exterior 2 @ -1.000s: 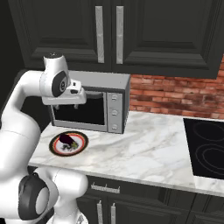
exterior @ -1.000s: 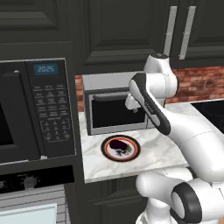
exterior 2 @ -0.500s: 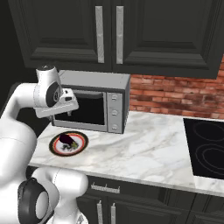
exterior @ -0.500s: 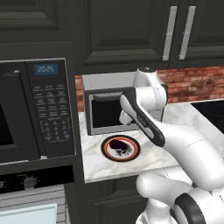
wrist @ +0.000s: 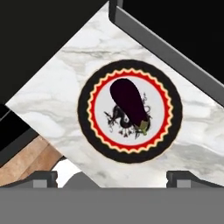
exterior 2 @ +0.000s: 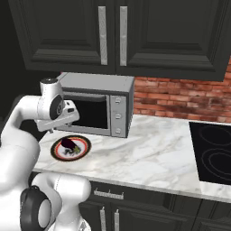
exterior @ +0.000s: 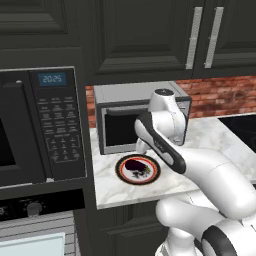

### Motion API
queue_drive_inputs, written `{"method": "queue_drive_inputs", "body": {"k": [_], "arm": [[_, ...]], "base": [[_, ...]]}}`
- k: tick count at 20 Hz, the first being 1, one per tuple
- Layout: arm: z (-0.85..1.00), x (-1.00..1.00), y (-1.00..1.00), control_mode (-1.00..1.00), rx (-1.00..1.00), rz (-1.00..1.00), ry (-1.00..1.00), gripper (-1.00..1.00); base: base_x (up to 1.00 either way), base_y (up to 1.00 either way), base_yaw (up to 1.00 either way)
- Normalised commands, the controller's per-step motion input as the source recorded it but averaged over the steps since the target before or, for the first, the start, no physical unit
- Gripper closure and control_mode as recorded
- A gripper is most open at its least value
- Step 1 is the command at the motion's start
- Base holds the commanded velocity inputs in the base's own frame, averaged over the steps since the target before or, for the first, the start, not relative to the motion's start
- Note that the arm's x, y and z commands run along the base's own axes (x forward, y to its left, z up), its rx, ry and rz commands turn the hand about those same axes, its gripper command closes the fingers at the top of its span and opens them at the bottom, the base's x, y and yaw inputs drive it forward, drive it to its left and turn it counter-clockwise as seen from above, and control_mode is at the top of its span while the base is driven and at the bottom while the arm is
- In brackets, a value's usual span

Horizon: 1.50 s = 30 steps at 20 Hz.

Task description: Place the eggplant on the rack of the oven.

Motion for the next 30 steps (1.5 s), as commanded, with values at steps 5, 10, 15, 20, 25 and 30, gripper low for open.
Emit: {"method": "queue_drive_inputs", "body": {"k": [5, 10, 15, 20, 25, 30], "arm": [[-0.43, 0.06, 0.0, -1.0, -0.03, 0.0, 0.0, -1.0], [-0.33, 0.03, 0.0, -1.0, -0.02, 0.0, 0.0, -1.0], [-0.28, 0.08, 0.0, -1.0, -0.03, 0.0, 0.0, -1.0], [-0.23, 0.37, -0.09, -1.0, -0.01, 0.0, 0.0, -1.0], [-0.33, 0.24, -0.02, -1.0, -0.02, 0.0, 0.0, -1.0], [-0.35, 0.26, -0.16, -1.0, 0.0, 0.0, 0.0, -1.0]], "base": [[0.0, 0.0, 0.0], [0.0, 0.0, 0.0], [0.0, 0.0, 0.0], [0.0, 0.0, 0.0], [0.0, 0.0, 0.0], [0.0, 0.0, 0.0]]}}
